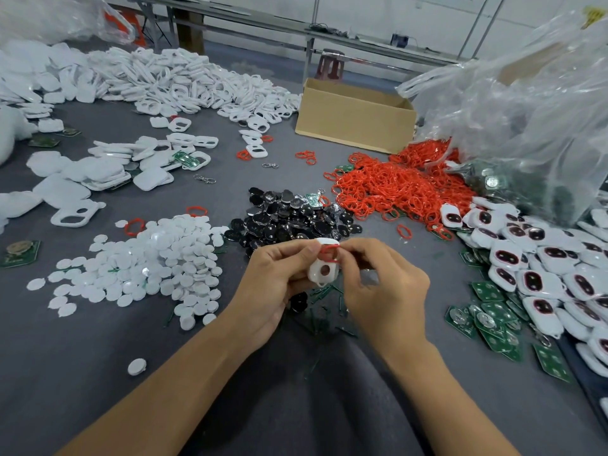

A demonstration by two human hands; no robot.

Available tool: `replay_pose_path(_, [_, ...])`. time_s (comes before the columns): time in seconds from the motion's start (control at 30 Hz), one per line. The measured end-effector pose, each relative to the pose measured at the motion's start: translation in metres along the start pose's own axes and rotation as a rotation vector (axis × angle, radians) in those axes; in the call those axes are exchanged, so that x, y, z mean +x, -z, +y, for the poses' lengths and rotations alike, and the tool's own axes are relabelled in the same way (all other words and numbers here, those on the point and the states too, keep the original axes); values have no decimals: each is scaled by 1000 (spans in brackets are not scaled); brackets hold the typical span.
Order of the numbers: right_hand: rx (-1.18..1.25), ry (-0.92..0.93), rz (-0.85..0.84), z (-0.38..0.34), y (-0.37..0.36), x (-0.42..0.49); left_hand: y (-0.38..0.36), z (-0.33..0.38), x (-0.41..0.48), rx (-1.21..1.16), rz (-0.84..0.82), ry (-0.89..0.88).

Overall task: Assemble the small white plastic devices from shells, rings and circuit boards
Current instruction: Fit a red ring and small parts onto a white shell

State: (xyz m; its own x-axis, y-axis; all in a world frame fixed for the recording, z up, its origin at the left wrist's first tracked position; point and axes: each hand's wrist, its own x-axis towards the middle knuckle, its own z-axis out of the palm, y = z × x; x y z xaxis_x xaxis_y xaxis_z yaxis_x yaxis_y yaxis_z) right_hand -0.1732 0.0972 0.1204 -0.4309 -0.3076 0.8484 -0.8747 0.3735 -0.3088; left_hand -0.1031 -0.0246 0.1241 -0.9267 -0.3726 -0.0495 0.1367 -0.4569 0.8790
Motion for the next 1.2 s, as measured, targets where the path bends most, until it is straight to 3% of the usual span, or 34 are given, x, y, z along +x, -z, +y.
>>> replay_pose_path(0.27, [63,-28,-94,1,-5,-2,1,0,2,-44,32,69])
replay_pose_path(1.2, [115,-11,-65,5,-8,-1,11,-4,4,8,-38,55])
